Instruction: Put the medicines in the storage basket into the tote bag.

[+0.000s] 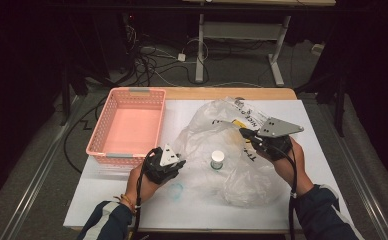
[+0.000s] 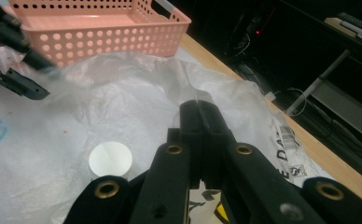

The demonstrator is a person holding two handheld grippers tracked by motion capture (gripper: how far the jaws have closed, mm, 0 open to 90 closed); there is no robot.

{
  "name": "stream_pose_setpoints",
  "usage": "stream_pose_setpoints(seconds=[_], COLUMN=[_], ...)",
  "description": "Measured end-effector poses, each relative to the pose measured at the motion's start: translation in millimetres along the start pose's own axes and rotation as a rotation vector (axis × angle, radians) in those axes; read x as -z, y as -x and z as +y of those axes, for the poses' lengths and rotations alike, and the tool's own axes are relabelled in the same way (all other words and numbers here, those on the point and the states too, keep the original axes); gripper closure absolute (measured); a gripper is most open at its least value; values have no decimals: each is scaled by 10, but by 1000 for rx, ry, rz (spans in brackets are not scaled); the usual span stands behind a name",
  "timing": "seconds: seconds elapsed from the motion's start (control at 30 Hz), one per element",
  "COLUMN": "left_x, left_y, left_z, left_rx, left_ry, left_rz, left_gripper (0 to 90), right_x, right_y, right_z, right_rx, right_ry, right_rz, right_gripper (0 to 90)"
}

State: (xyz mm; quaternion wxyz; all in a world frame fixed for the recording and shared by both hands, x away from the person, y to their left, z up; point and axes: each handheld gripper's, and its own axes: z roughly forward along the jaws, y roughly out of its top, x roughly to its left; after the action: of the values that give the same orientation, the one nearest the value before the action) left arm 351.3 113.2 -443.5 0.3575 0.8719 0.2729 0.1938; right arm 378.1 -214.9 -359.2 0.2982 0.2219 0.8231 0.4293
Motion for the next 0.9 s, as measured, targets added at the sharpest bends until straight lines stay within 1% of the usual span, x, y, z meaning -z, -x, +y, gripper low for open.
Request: stream_pose_setpoints(seconds=[0.03, 0.07, 0.13, 0.17, 0.2, 0.23, 0.27, 0.3, 0.33, 0.37, 0.4, 0.43, 0.5, 0.53, 0.6, 0.63, 0.7, 0.73, 0.8, 0.87, 0.9], left_x=[10, 30, 40, 59, 65, 69, 69, 75, 81, 90, 109, 109, 134, 142, 147, 150, 151, 152, 153, 148, 148], left_y=[-3, 1, 8, 34, 43, 52, 52, 58, 62, 68, 74, 74, 70, 71, 74, 78, 80, 84, 82, 85, 85], left_z=[-1, 4, 8, 16, 19, 22, 22, 22, 23, 26, 30, 30, 33, 32, 30, 29, 25, 23, 23, 26, 26], left_rx=[4, 7, 7, -4, -8, -11, -11, -10, -5, -4, -1, -1, 5, 6, 7, 5, 2, -3, -2, -4, -4], left_ry=[3, 12, 18, 28, 29, 29, 29, 30, 34, 37, 49, 49, 63, 67, 70, 68, 63, 61, 62, 60, 60], left_rz=[-16, -32, -40, -43, -44, -45, -45, -50, -56, -55, -47, -47, -42, -39, -39, -35, -30, -24, -26, -25, -25], left_gripper=[838, 851, 861, 864, 865, 866, 866, 867, 867, 868, 868, 868, 868, 868, 868, 868, 867, 867, 868, 867, 868], right_x=[-6, -16, -38, -49, -56, -57, -54, -45, -28, -3, 29, 68, 164, 220, 346, 410, 510, 545, 609, 656, 656], right_y=[23, 53, 90, 88, 79, 65, 57, 53, 46, 30, 12, -5, -27, -46, -111, -156, -270, -343, -497, -652, -652], right_z=[-19, -44, -94, -114, -127, -136, -144, -149, -149, -142, -131, -117, -93, -77, -45, -44, -90, -128, -219, -321, -321], right_rx=[-12, -29, -63, -68, -61, -64, -66, -78, -86, -85, -79, -76, -94, -93, -74, -68, -67, -54, -20, -1, -1], right_ry=[-3, -5, -13, -20, -28, -30, -22, -11, 0, 10, 20, 35, 86, 101, 123, 135, 146, 133, 101, 66, 66], right_rz=[-3, 0, 8, 9, 8, 4, 1, 8, 10, -4, -21, -28, -27, -29, -24, -6, 55, 84, 127, 181, 181], right_gripper=[900, 900, 861, 840, 819, 776, 734, 676, 594, 527, 486, 460, 413, 397, 365, 363, 341, 325, 280, 254, 254])
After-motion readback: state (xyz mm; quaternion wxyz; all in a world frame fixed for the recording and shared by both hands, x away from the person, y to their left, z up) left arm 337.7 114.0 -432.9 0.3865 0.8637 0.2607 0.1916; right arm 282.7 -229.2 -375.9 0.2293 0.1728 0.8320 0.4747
